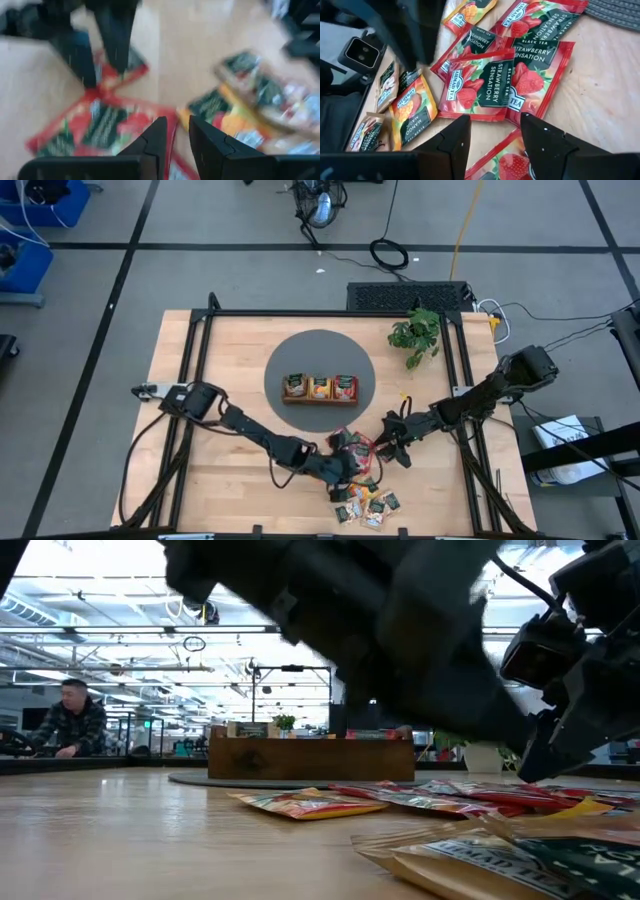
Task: Pick & Place Tea
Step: Put the red tea bag into the right section of the wooden organizer
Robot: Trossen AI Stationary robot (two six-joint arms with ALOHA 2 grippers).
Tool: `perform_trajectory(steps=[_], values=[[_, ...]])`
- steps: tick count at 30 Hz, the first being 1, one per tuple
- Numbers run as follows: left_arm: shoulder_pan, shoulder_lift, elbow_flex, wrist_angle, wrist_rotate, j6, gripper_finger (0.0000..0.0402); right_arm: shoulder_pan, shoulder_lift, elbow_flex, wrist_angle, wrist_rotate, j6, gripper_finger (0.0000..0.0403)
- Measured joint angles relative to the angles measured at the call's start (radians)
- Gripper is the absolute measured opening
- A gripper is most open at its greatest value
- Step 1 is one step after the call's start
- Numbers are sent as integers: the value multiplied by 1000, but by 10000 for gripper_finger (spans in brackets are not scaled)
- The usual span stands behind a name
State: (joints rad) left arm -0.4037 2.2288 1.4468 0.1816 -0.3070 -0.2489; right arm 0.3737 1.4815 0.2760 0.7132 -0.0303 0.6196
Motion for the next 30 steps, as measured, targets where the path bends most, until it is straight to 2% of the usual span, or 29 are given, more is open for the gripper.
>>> perform_trajectory(steps=[9,15,22,30], values=[[11,29,-1,-66,-35,-92,88,-8,0,0,-7,-49,12,163],[25,61,1,-35,-20,-126,88,-35,0,0,-10,-130,53,164],[28,84,3,-10,-19,-131,88,-54,0,1,-9,-176,79,164],[30,84,3,-23,-17,-131,88,-81,0,7,-16,-183,79,163]])
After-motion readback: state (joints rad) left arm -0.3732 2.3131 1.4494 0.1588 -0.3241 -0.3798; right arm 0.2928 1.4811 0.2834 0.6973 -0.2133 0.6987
